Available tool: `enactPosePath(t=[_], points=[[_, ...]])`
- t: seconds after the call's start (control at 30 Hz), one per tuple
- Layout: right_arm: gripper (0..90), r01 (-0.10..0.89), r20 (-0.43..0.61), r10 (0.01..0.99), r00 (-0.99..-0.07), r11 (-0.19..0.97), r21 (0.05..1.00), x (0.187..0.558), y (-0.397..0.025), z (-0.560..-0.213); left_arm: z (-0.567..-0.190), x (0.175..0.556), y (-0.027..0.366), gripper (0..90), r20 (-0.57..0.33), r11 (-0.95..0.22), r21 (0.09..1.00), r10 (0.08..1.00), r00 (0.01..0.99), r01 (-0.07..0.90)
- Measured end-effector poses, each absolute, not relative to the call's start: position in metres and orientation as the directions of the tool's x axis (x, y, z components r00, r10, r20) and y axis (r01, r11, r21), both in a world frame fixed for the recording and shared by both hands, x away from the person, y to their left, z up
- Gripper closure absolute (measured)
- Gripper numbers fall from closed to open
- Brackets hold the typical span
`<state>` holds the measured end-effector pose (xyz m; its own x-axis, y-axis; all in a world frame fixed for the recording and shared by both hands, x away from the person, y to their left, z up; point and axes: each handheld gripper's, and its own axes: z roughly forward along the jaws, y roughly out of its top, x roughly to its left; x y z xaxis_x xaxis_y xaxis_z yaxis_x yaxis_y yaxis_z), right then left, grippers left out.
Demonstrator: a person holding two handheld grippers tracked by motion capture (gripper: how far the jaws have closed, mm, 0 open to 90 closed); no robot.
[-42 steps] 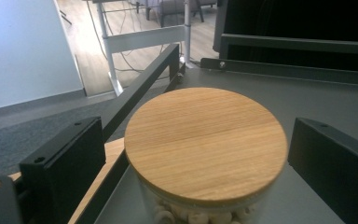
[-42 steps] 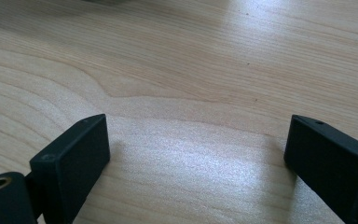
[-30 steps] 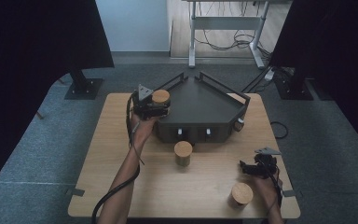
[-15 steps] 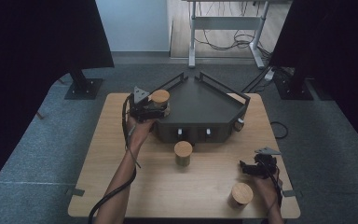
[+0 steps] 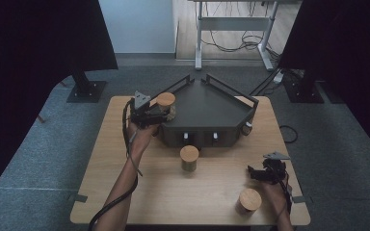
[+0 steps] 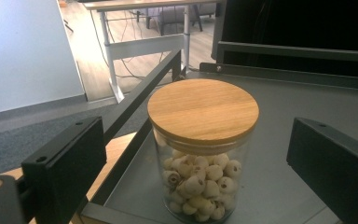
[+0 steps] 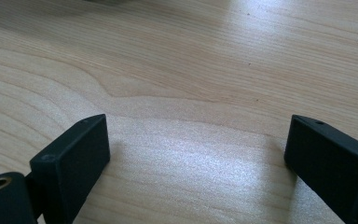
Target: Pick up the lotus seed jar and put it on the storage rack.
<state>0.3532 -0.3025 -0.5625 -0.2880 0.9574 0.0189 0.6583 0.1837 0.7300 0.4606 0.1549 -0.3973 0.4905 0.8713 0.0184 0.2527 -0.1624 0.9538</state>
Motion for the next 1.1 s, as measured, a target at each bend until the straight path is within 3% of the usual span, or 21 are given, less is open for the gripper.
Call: enactPosePath(t=[1.1], points=[[6.0,0.658,0.018,0.958,-0.288,0.184,0.730,0.353,-0.302,-0.563,-0.400,0.433,0.168,4.0,0.003,-0.152,0.958,0.854,0.521,0.245]])
